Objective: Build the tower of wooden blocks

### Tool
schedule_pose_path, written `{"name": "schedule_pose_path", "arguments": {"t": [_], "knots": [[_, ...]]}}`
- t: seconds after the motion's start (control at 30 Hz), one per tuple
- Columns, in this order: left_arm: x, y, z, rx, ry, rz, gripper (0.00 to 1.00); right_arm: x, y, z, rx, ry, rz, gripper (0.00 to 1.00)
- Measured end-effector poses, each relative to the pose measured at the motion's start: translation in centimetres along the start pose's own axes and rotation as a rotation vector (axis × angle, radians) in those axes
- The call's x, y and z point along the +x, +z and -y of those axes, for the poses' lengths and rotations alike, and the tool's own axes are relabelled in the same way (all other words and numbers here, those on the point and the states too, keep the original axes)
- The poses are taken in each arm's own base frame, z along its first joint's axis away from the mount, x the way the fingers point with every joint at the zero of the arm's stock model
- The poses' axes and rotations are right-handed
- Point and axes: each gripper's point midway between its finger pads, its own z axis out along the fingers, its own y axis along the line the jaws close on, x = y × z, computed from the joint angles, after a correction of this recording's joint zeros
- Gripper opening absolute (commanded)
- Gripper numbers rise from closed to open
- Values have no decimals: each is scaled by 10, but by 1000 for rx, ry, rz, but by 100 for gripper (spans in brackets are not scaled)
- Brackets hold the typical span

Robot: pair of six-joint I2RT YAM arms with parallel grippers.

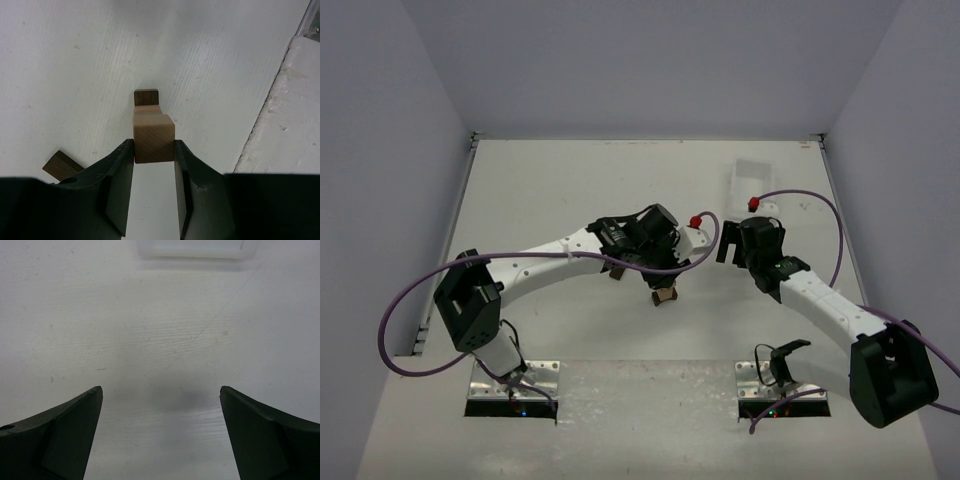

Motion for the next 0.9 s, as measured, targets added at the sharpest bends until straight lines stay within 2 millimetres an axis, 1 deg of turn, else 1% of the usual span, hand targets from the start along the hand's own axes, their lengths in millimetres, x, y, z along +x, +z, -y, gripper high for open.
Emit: {"name": "schedule_pose_path", "arguments": {"t": [0.23,0.63,0.9], "knots": [[3,-1,0,0,-11,-13,4,0,0,0,0,0,0,99],[9,1,-2,-11,-32,-39,8,0,1,1,7,-1,-1,99],[6,4,-4,-20,-48,-42,8,0,1,2,14,-1,2,99]]}}
